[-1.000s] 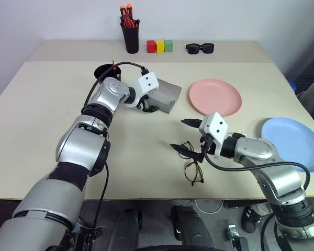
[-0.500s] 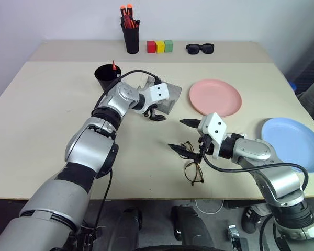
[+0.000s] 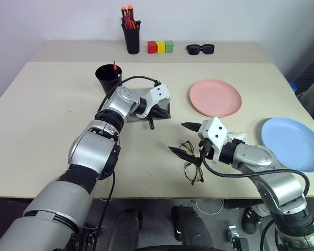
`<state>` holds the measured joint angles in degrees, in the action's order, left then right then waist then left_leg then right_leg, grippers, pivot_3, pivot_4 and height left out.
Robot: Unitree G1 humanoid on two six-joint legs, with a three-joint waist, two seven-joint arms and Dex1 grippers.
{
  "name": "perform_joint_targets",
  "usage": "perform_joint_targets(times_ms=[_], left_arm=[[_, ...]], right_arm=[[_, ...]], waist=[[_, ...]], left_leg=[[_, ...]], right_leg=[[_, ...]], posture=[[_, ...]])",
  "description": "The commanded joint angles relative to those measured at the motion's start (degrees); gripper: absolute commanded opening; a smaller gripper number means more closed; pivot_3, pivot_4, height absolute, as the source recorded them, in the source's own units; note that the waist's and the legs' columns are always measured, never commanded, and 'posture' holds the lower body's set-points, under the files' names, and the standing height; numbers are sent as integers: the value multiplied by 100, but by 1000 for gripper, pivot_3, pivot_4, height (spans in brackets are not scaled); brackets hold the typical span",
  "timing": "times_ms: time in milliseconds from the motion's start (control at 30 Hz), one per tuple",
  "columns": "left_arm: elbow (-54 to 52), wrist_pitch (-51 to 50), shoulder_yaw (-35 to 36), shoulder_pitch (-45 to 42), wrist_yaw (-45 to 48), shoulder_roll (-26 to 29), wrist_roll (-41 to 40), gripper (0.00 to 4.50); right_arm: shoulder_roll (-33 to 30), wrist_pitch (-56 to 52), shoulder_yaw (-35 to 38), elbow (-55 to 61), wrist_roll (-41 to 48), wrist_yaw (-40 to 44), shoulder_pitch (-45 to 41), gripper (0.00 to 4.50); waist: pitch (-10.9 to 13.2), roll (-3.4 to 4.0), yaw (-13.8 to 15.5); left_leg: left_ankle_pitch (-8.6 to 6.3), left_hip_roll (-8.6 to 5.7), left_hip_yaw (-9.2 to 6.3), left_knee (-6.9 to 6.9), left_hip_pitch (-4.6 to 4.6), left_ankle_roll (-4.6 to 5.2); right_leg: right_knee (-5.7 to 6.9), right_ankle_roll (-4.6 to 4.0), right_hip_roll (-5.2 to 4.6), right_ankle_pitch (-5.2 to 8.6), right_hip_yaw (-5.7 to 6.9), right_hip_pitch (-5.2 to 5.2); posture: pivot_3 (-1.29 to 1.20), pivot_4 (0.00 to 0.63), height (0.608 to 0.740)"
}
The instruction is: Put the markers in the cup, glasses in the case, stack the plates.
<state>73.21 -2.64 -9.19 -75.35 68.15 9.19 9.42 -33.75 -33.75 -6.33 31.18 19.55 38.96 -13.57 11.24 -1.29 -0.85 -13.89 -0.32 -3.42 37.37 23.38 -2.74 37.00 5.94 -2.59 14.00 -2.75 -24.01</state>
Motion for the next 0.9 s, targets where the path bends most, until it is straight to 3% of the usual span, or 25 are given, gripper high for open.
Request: perform_joint_targets(times_ms=[33,233,333,500,900], left_arm=[[-496,-448,206,-302,232,-37,-302,34],[-1218,-1600,369,-178,566,133,-715,34],[-1542,-2034,359,-31,630,246,-863,867],[-2279,-2392,213,436,495,440,-941,3380],[-4034,-2544,-173,1840,853,1602,-1001,3380]], right_arm=[[57,157,2,-23,47,78,-136,4500],[106,262,-75,-200,20,187,-271,4500],[112,313,-90,-262,12,226,-301,4500],[135,364,-124,-338,-6,242,-370,4500],[86,335,-86,-253,15,249,-290,4500]], waist=[[0,0,-3],[0,0,-34],[0,1,-42],[-1,3,-27],[-2,4,-14]], left_leg=[[0,0,-1,0,0,0],[0,1,-1,-1,-1,0],[0,1,-1,-2,-3,0],[0,1,0,-1,-3,0],[0,3,2,-2,-5,-1]], right_leg=[[0,0,0,0,0,0],[4,0,1,0,0,-1],[10,0,3,0,-2,-4],[11,-1,1,0,-3,-5],[15,-2,0,0,-6,-7]], posture=[[0,150,740],[0,150,740],[0,150,740],[0,150,740],[0,150,740]])
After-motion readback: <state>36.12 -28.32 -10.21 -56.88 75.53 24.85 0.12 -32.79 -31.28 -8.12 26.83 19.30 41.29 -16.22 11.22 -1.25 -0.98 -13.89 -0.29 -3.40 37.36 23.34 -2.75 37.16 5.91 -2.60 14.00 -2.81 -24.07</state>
